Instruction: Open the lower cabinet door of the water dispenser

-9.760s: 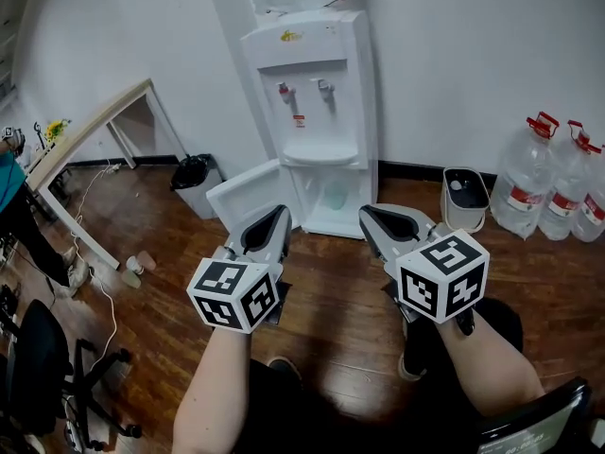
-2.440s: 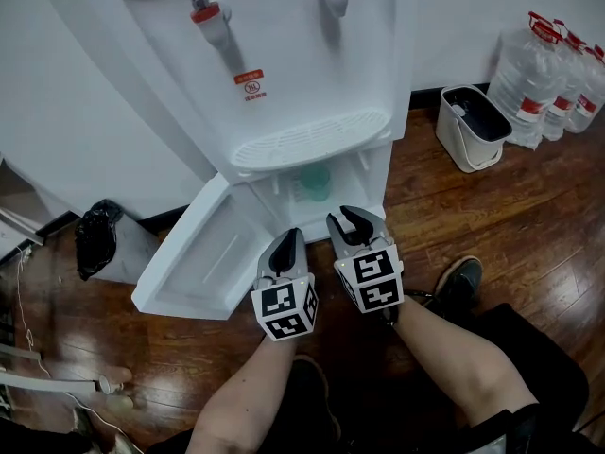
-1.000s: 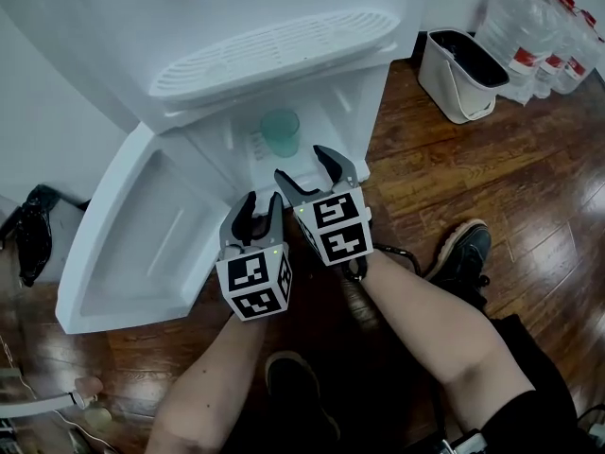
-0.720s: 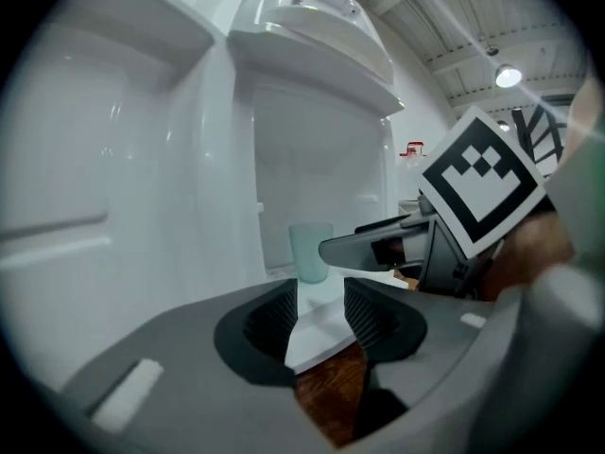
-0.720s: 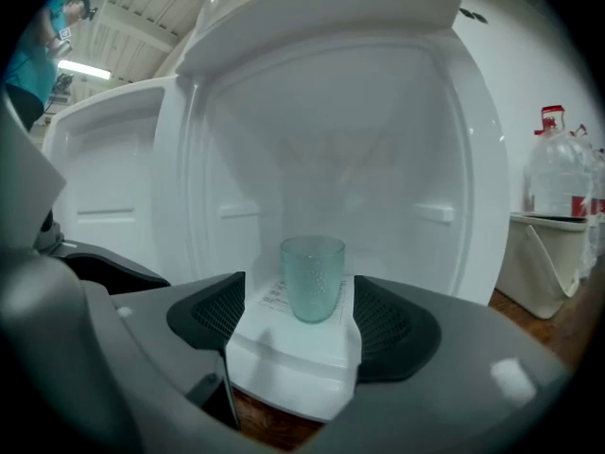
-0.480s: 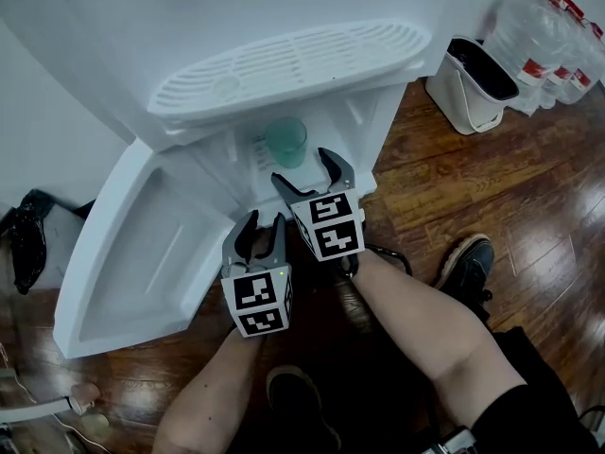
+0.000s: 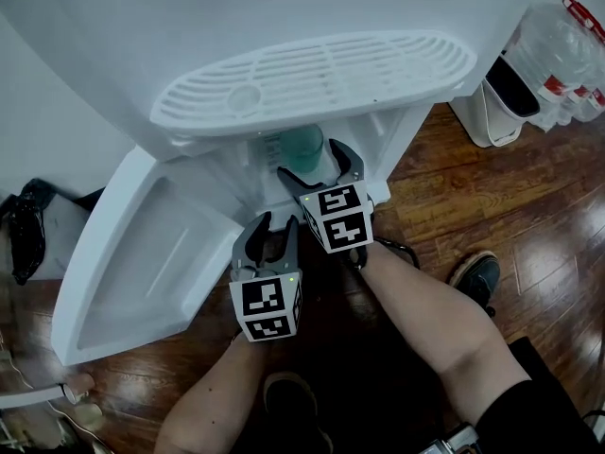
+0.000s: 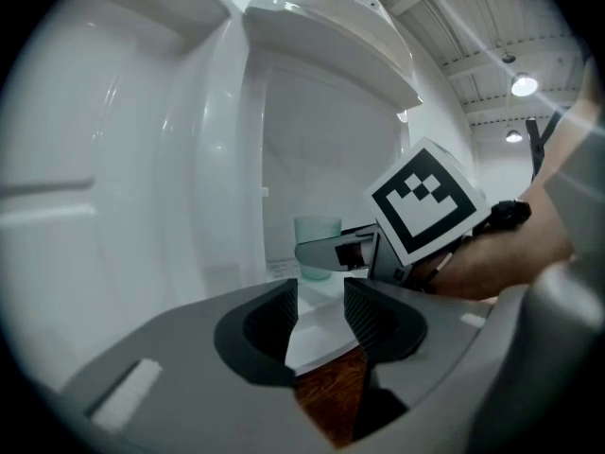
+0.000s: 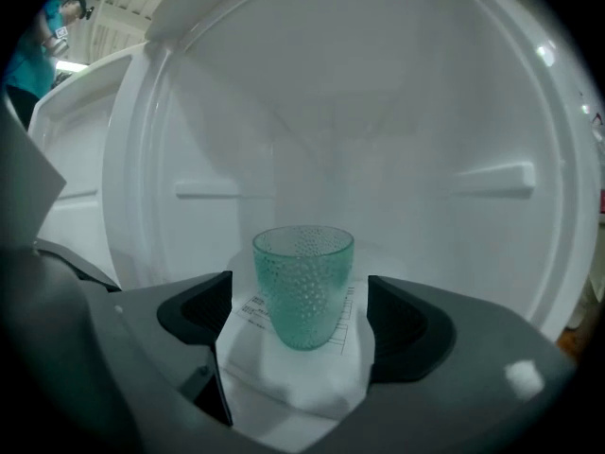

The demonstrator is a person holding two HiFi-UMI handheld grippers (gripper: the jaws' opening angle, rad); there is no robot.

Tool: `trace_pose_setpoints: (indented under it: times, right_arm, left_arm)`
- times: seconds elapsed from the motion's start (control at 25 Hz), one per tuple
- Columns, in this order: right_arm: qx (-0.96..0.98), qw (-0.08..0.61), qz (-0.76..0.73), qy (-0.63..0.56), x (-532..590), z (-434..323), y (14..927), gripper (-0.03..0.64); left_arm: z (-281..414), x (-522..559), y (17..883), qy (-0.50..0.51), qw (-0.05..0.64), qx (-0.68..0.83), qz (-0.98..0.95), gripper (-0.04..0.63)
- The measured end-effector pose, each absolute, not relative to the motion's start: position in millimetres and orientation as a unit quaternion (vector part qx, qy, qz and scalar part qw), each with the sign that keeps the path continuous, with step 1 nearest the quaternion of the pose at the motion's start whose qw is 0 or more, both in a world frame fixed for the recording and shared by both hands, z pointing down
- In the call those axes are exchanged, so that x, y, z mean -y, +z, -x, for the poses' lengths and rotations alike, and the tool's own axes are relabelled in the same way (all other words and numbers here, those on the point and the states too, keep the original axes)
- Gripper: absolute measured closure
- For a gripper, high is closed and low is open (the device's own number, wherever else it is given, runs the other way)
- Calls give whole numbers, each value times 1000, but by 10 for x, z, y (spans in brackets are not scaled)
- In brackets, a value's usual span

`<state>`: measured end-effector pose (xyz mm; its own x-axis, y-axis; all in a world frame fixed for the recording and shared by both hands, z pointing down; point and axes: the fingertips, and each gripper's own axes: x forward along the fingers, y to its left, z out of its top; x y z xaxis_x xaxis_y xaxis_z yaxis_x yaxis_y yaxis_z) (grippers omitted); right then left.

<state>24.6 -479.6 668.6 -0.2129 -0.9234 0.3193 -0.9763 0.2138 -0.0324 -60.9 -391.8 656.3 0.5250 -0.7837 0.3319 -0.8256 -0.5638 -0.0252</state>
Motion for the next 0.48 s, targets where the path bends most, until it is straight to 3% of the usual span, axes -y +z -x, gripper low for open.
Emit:
trace_pose_setpoints:
  times: [0.48]
  right_arm:
    - [782,124,-603,96,5034,-235,6741,164]
  left_arm:
    - [612,3957,6724,170,65,469,-864,362]
